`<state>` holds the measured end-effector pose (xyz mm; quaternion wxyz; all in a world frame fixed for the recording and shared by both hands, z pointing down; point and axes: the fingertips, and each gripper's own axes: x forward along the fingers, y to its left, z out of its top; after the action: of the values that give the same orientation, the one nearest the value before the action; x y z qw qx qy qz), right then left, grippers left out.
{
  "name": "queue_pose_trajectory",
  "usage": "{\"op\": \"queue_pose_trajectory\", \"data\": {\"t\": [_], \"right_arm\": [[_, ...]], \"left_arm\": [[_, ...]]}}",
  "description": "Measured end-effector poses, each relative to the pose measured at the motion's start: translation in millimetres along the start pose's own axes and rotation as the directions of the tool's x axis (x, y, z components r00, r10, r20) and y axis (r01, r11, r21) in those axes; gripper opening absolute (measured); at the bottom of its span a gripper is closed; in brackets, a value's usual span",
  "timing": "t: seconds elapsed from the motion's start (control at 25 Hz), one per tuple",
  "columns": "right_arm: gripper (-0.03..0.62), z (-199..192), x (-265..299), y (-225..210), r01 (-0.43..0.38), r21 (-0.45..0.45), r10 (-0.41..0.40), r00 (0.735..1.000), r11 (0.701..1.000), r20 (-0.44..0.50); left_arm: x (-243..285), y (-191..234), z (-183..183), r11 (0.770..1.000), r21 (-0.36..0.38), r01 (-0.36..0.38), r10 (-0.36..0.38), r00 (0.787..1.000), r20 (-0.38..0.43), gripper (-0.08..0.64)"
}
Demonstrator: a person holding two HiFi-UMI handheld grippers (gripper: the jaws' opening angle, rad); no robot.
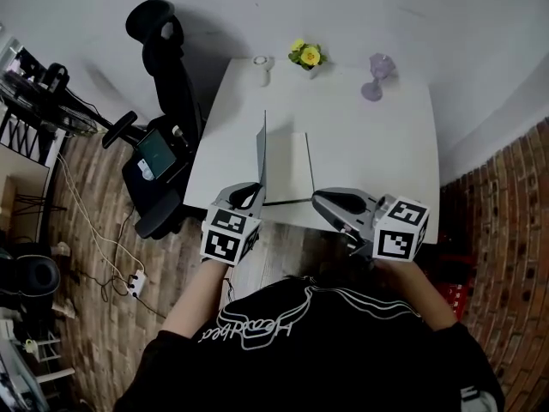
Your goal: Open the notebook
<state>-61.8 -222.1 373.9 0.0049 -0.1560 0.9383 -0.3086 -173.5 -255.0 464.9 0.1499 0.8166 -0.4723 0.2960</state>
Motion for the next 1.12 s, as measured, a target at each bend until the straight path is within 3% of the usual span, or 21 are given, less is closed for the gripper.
{"op": "queue_pose_trajectory", "data": {"t": [1.12], "right_arm": [[0.002, -74.8, 46.5, 39.9, 0.134, 0.088, -0.14, 0.988, 0.987, 0.06]], "left_arm": [[-35.8, 82.2, -73.1, 0.996, -0.084, 0.012, -0.012, 1.0, 0.009, 0.046]]}}
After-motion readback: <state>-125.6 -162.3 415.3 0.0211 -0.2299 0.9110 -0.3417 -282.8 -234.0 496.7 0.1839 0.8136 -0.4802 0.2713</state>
